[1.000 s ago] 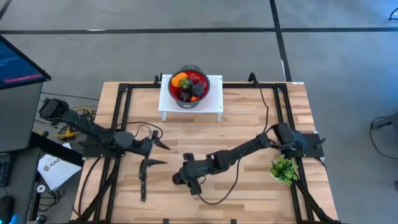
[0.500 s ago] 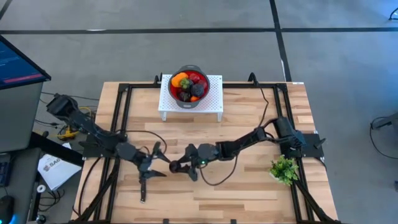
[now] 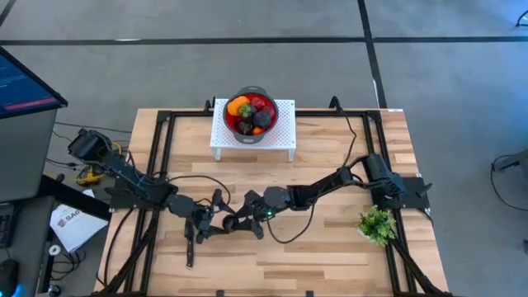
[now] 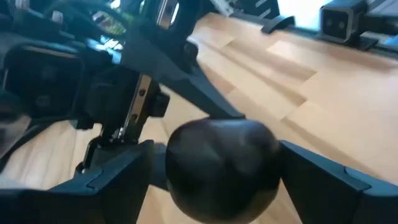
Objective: Pick & Place Fruit
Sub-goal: Put the plum into the red strainer bowl
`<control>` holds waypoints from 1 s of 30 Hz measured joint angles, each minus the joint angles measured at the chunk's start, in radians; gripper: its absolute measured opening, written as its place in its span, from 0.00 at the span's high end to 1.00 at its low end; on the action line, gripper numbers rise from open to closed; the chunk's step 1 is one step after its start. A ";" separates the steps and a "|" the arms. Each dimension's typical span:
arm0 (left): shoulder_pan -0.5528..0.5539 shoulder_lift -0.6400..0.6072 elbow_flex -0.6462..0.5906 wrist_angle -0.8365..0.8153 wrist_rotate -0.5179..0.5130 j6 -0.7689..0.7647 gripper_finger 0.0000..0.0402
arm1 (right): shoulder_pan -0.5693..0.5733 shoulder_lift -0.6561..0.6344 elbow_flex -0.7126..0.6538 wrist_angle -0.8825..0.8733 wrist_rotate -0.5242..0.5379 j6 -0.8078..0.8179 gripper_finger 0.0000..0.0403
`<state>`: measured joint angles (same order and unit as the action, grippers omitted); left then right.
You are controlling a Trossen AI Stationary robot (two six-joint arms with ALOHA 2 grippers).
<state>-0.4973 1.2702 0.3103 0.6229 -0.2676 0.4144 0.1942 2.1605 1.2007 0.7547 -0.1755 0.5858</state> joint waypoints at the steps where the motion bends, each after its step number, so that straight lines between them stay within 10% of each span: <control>1: 0.001 0.001 0.000 0.000 -0.009 0.000 0.18 | -0.002 0.000 0.000 0.006 0.001 0.008 0.48; 15: 0.000 0.001 0.000 0.009 -0.032 -0.001 0.41 | -0.011 0.000 0.000 0.029 -0.011 0.024 0.43; 24: 0.002 0.001 0.000 0.007 -0.048 -0.008 0.34 | -0.051 0.000 0.000 -0.153 -0.149 0.034 0.34; 30: 0.001 -0.057 0.000 0.002 -0.151 -0.107 0.39 | -0.027 0.000 0.000 -0.322 0.024 -0.031 0.34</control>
<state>-0.4961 1.2129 0.3099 0.6249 -0.4182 0.3076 0.1672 2.1606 1.2011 0.4327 -0.1516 0.5543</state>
